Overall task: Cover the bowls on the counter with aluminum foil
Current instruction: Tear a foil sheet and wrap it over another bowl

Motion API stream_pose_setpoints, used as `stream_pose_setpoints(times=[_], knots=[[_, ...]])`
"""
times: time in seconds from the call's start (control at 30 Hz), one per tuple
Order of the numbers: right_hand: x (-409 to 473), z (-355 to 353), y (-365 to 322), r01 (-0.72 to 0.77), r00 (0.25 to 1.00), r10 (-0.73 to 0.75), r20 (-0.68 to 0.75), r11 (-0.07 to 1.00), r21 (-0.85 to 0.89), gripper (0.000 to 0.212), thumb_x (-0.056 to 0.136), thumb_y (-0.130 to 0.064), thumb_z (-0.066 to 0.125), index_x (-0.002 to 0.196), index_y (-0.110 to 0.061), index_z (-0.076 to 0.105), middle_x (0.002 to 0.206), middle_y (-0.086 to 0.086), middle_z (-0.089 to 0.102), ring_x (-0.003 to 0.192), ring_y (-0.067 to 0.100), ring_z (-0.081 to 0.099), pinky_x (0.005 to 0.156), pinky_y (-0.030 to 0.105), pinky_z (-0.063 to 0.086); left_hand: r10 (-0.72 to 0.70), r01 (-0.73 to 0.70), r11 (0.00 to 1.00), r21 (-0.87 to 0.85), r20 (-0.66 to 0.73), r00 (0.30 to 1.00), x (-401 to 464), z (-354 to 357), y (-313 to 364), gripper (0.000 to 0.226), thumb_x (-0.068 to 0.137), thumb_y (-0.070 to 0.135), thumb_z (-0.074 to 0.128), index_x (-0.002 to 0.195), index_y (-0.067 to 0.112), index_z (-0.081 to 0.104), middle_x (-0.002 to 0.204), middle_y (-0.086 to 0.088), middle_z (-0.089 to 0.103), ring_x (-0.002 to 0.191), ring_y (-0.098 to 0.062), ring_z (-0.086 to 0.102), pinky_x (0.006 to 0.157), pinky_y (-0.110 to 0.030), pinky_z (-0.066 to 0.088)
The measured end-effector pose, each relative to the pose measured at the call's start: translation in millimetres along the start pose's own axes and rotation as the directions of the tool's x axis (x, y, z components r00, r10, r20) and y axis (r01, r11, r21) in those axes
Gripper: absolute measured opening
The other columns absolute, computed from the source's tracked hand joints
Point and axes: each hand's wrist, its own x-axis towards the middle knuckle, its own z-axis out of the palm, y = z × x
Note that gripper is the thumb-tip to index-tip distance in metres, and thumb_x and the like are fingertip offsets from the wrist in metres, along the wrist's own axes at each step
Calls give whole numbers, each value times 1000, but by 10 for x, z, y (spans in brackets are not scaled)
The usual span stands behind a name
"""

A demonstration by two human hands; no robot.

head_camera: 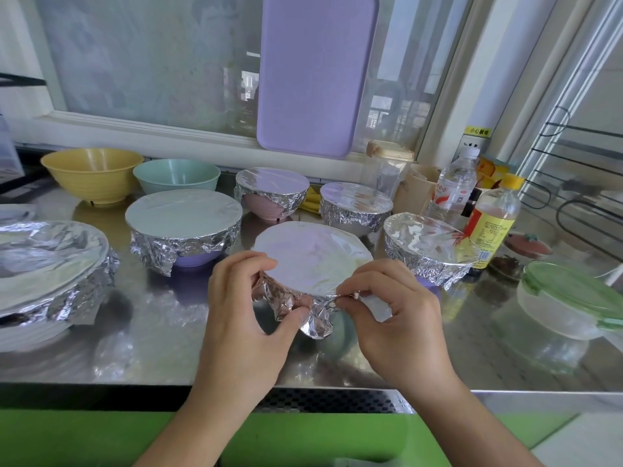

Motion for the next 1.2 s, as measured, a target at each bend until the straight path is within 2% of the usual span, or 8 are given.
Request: stream_pose_setpoints(times=[0.13, 0.23, 0.47, 0.7, 0.87, 0.93, 1.0, 1.2], knots=[[4, 10, -2, 16, 1000, -16, -9, 1000, 13, 27, 79, 7, 87, 89, -17, 80, 96, -9, 68, 97, 17, 67, 84, 24, 52, -54, 54, 998, -40, 0, 999, 1, 0, 2, 71, 74, 13, 93, 130, 27, 52, 134, 18, 42, 132, -11, 52, 112, -20, 41], [10, 22, -8, 18, 1000, -18, -14, 1000, 12, 26, 79, 6, 87, 89, -17, 80, 96, -8, 68, 97, 17, 67, 83, 26, 52, -58, 58, 998, -21, -1, 998, -1, -2, 3, 71, 75, 13, 92, 131, 28, 50, 133, 21, 40, 130, -2, 49, 110, -23, 44], [10, -36, -33, -8, 999, 5, 34, 995, 99, 21, 85, 2, 83, 91, -18, 80, 97, -6, 69, 97, 19, 68, 84, 28, 51, 61, -60, 997, 39, -5, 998, -11, -34, 46, 55, 85, 10, 82, 132, 23, 57, 138, 5, 45, 137, -22, 47, 109, -12, 31], [22, -94, -172, 19, 995, -43, 90, 968, 252, 23, 91, 8, 73, 100, -11, 80, 104, -1, 73, 99, 21, 71, 85, 27, 54, 152, -152, 988, 6, 6, 988, -20, -27, 56, 19, 92, 36, 67, 107, 27, 72, 134, 9, 48, 130, -28, 52, 111, -28, 37], [215, -115, -26, -212, 977, 211, 26, 977, 37, 29, 103, -8, 60, 122, -26, 72, 120, -23, 64, 116, -5, 58, 97, 20, 45, 96, -96, 995, -20, 13, 995, 3, -48, 73, 13, 94, 40, 65, 94, 30, 73, 128, 6, 51, 129, -25, 53, 109, -20, 35], [248, -107, -34, -291, 950, 287, 121, 957, 12, 27, 107, -10, 55, 113, -32, 70, 104, -27, 61, 104, -17, 52, 90, 11, 39, 72, -72, 997, -40, 4, 997, 7, -66, 68, 14, 94, 40, 64, 93, 29, 72, 127, 4, 52, 129, -25, 55, 107, -17, 35], [223, -104, -67, -322, 939, 317, 135, 946, 18, 24, 108, -10, 53, 107, -25, 71, 97, -21, 63, 97, -14, 53, 83, 3, 35, 59, -60, 997, -39, -23, 998, 21, -73, 66, 14, 94, 39, 65, 91, 26, 71, 125, 4, 53, 127, -22, 56, 104, -14, 36], [128, -100, 34, -338, 940, 338, 51, 941, -4, 26, 106, -13, 52, 82, -12, 60, 73, -3, 55, 69, 11, 47, 62, 24, 35, 31, -32, 999, -15, -49, 998, 31, -59, 54, 8, 96, 26, 65, 101, 20, 69, 122, 1, 55, 123, -14, 57, 101, -11, 36]])
